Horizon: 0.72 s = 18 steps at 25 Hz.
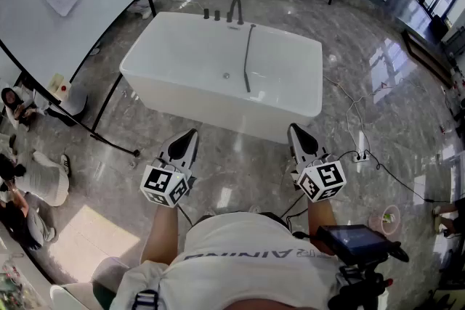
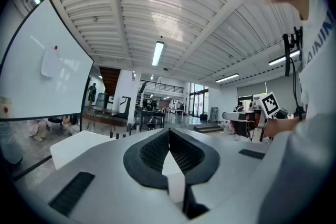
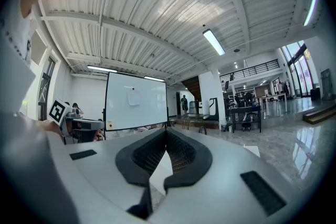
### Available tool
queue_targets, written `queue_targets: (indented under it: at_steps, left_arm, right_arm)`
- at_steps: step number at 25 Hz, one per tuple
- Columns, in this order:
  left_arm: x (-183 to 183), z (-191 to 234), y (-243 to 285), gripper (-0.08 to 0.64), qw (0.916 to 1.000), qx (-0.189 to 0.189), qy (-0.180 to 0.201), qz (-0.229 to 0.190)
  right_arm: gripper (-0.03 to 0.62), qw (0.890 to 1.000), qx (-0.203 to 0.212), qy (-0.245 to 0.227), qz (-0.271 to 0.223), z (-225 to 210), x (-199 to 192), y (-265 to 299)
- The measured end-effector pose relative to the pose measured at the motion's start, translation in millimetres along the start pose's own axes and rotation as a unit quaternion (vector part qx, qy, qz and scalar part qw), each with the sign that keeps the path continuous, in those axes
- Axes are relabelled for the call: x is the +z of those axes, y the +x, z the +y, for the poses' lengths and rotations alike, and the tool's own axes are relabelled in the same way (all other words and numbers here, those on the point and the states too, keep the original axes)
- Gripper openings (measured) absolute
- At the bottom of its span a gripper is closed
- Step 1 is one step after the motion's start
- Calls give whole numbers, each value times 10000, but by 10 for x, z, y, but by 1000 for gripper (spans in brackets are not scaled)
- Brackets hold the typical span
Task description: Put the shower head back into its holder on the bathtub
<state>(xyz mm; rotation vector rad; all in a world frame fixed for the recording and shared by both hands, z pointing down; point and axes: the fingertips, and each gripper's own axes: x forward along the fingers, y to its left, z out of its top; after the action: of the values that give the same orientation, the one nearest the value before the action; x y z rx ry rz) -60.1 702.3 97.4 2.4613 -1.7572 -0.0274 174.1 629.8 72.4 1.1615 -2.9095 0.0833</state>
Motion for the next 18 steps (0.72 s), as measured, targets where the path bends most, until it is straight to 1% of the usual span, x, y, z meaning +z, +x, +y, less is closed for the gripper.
queue_targets:
  at_steps: [5,10,14,18]
  left_arm:
    - [20,74,-1,18,10000,-12,-97,-2]
    - [-3,45,-9,18,10000,-17,-72,19]
    - [-17,41,-60,18,10000,10,-76,56]
    - [-71,47,-26,18,9999,27,-70,120]
  right_arm:
    - [11,10000,24,-38,-6,48,1,83]
    - [11,10000,45,-34,0,59,-24,78]
    - [11,9999,30,132,-67,59,-30,47]
    - [11,9998,23,204,13,10,-102,71]
